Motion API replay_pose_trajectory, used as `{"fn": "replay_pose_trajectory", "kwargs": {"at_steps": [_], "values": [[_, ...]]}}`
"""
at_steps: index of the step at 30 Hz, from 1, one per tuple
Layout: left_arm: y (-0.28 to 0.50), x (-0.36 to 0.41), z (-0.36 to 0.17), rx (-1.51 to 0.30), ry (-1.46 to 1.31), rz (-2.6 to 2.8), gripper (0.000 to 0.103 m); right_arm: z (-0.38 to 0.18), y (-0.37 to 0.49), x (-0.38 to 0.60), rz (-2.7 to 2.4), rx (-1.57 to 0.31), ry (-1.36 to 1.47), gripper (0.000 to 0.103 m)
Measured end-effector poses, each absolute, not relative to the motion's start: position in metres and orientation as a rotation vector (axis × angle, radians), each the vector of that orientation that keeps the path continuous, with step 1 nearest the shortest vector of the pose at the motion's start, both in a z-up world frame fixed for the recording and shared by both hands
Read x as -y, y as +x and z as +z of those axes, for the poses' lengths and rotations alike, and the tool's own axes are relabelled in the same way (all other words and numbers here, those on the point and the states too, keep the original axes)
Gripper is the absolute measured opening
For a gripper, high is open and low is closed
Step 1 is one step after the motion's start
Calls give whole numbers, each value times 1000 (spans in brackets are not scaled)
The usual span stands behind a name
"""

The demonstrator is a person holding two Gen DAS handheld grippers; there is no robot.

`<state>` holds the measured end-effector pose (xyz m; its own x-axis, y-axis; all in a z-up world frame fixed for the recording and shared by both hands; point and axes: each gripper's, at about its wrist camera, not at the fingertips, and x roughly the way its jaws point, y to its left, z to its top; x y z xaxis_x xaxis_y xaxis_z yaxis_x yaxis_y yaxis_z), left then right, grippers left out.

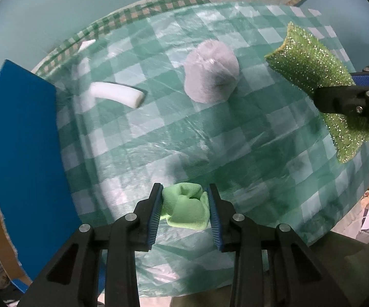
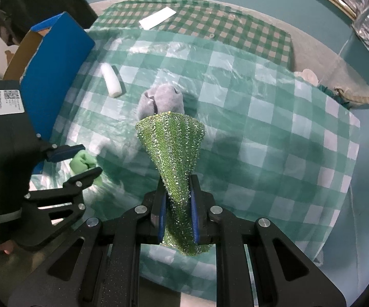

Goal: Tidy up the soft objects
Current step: 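Carry the green sponge and lime cloth over the cardboard box with both tools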

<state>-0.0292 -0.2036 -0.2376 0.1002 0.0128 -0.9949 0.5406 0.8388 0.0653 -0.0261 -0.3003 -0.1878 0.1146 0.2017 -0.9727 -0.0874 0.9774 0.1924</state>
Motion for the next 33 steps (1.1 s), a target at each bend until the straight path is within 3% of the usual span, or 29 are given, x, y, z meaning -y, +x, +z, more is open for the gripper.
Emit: {"fn": "replay_pose_trajectory", "kwargs": {"at_steps": [33], "values": [[-16, 118, -122, -1258, 373, -272, 35, -109, 2, 227, 306, -1369, 16, 15]]}}
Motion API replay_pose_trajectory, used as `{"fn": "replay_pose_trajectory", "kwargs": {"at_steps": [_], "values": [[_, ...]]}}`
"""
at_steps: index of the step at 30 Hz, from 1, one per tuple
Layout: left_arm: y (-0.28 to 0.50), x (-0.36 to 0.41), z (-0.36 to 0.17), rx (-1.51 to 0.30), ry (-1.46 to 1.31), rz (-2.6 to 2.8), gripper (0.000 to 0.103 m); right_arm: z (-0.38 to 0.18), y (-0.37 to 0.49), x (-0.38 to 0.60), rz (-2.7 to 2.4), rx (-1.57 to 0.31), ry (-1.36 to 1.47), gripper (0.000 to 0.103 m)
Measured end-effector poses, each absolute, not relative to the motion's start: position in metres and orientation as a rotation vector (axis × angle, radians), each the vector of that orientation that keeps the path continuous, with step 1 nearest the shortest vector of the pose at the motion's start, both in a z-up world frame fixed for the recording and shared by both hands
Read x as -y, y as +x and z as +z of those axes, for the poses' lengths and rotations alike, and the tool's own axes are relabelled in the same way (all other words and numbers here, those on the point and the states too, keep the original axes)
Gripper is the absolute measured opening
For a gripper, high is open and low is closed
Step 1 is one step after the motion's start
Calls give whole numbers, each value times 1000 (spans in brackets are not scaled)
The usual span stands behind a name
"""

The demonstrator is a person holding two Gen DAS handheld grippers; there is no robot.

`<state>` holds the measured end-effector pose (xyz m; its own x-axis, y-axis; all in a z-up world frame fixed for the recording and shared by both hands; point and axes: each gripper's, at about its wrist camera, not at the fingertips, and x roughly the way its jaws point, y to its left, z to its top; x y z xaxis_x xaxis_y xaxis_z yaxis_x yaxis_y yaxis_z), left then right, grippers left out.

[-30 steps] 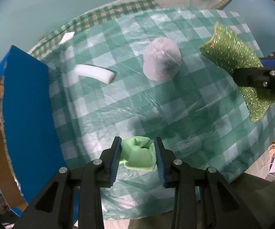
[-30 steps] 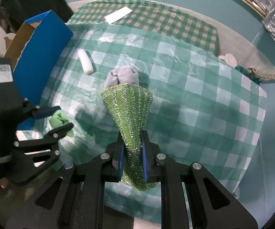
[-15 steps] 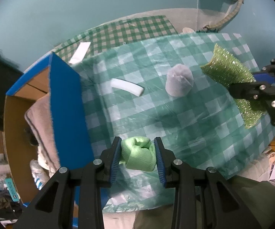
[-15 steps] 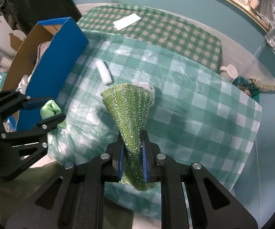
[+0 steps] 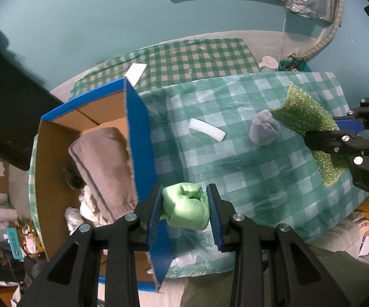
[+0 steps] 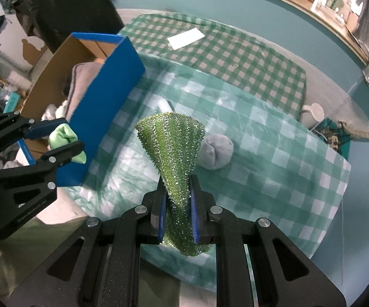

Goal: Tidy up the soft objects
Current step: 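Carry the green sponge and lime cloth over the cardboard box with both tools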

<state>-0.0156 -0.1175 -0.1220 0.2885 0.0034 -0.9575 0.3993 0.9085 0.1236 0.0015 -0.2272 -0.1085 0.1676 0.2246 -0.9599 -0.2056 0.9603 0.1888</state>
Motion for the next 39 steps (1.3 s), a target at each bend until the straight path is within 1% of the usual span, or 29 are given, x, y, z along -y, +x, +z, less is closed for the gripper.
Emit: {"fn": "replay_pose_trajectory", "kwargs": {"at_steps": [13, 39], "values": [[-11, 68, -107, -1254, 317, -204, 34, -90, 18, 178, 380, -1346, -20, 15], [-2, -27, -115, -1292, 219, -52, 35, -83, 54, 71, 535, -1329, -101, 15]]}}
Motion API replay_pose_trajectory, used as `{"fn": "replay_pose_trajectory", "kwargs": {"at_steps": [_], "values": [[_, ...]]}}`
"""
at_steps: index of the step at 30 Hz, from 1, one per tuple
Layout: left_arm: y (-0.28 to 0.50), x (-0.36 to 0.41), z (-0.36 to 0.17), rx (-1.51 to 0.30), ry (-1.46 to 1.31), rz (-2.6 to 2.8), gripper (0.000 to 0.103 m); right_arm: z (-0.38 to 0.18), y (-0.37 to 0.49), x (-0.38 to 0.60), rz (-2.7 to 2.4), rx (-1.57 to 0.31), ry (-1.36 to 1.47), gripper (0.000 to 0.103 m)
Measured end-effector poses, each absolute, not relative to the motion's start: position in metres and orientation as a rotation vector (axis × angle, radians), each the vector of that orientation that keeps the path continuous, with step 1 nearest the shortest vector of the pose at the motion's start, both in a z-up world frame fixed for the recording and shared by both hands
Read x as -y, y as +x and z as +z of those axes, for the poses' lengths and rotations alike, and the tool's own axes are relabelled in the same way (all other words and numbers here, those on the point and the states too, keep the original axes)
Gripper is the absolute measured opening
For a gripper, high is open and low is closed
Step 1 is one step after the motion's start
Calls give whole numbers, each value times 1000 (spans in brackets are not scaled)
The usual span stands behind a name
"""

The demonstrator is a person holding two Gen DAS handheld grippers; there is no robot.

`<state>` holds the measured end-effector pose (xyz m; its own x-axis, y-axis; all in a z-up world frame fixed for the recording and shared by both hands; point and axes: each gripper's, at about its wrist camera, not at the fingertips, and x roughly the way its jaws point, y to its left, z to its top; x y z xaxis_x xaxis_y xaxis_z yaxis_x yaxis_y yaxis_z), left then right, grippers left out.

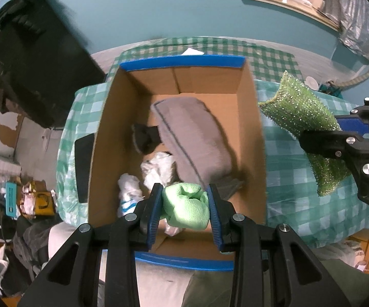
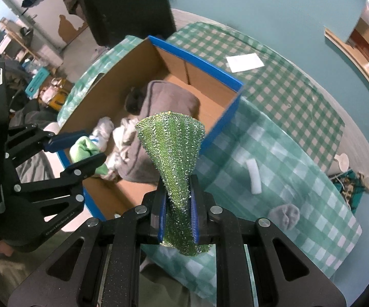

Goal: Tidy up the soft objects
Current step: 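Carry the green sponge and lime cloth over the cardboard box with both tools, then open both tools to drop the sponge and lime cloth into the box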

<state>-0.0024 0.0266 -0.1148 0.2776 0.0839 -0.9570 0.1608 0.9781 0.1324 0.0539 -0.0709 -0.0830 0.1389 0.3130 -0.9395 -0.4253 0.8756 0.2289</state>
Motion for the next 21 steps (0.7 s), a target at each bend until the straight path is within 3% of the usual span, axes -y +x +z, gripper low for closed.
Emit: {"fn": "replay_pose_trajectory", "kwargs": {"at_steps": [21], "values": [[12, -89, -141, -1355, 189, 21, 35, -102, 82, 3, 597, -1373, -126, 15]]}}
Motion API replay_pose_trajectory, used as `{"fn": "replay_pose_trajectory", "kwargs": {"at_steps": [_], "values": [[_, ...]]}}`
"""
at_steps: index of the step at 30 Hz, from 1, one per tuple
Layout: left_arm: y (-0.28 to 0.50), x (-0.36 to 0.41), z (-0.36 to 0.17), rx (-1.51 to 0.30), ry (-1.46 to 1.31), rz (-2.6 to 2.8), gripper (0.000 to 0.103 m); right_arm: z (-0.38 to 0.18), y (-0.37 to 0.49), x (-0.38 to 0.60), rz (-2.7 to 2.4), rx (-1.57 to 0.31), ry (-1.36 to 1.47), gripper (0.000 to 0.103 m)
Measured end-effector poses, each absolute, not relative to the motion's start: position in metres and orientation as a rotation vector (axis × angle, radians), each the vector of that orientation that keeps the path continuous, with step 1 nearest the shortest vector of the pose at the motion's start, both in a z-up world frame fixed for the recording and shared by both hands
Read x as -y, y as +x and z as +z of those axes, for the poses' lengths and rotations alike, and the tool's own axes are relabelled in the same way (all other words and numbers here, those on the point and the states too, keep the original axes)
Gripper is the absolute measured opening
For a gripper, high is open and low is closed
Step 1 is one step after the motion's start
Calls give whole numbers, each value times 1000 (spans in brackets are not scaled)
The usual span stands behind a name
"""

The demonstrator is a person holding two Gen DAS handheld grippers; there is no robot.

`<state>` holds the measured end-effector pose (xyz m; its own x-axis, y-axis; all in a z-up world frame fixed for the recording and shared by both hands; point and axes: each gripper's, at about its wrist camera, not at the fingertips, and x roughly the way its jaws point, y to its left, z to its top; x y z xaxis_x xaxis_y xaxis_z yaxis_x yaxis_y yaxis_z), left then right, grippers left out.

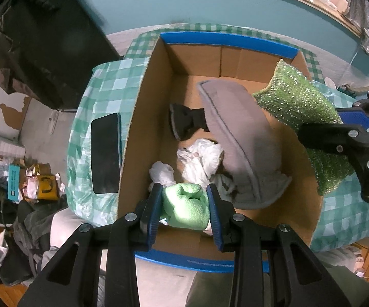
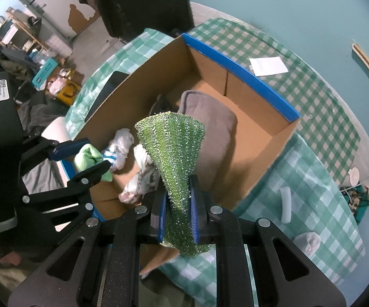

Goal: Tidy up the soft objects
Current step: 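Open both tools to drop the sponge and lime cloth into the box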

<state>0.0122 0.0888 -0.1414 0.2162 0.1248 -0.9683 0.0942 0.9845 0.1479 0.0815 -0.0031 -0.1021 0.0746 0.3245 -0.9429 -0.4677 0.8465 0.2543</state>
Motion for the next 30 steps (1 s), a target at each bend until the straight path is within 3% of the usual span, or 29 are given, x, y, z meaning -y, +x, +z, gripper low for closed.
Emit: {"fn": "replay_pose_trajectory", "kwargs": {"at_steps": [16, 25, 30], "values": [[27, -106, -158, -1400, 177, 32, 35, -118, 94, -12, 582, -1409, -116, 15], [28, -103, -159, -1396, 203, 48, 59, -118, 96, -8, 557, -1403, -128, 46], [28, -100, -154, -1387, 206, 53, 60, -115, 96, -3, 553, -1393, -123, 49]]}}
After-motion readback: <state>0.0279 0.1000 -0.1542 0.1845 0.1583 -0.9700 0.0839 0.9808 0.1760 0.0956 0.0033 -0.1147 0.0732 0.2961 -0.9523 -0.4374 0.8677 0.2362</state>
